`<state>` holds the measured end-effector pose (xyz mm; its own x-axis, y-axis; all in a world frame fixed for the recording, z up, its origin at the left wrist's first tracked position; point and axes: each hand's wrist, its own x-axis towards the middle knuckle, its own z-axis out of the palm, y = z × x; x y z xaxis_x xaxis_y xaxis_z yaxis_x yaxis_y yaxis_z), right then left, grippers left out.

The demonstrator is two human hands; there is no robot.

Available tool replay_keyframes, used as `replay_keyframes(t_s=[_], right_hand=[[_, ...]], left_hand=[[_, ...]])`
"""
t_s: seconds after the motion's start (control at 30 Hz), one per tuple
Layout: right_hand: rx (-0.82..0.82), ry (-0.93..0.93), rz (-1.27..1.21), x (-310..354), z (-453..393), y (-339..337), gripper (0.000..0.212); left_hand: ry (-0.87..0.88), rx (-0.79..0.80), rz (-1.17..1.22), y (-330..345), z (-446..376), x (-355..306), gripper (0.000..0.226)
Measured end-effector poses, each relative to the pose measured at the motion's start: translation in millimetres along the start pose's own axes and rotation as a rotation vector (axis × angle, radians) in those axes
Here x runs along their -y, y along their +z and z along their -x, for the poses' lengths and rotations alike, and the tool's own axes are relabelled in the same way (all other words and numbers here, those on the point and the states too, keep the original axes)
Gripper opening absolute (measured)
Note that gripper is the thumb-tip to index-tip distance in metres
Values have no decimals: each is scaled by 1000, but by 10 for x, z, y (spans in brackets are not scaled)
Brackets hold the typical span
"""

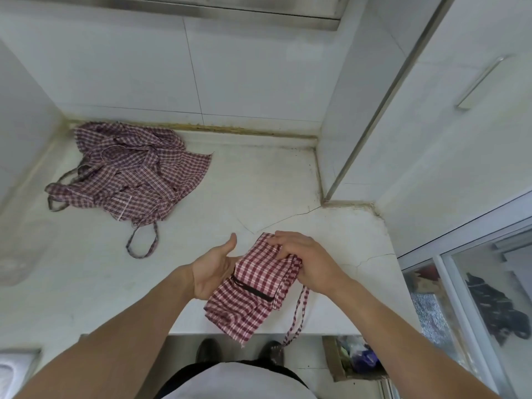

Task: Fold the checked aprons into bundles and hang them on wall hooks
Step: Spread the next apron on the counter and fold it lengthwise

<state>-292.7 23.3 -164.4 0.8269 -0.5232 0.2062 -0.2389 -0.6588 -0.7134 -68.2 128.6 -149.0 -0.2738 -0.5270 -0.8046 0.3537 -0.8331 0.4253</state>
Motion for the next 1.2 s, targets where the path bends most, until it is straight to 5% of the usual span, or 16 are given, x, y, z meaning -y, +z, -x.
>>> replay_keyframes(t_s=[0.13, 0.3, 0.63, 0.9, 1.03, 1.2], right_hand=[[-77, 139, 49, 8, 32, 33, 47], [-104, 103, 158, 42, 35, 75, 58], [46, 152, 191, 57, 44, 153, 56], [63, 51, 49, 132, 108, 150, 67], [75, -11, 46, 146, 91, 146, 66], [45, 66, -35, 120, 83, 133, 64]], left_hand=[[43, 25, -53, 66, 99, -19, 103], [132, -88, 10, 120, 142, -16, 61], [198, -132, 125, 94, 145, 8, 64], [74, 47, 245, 11, 88, 23, 96], [122, 145, 160, 67, 88, -20, 74], [105, 124, 52, 63, 44, -61, 91]])
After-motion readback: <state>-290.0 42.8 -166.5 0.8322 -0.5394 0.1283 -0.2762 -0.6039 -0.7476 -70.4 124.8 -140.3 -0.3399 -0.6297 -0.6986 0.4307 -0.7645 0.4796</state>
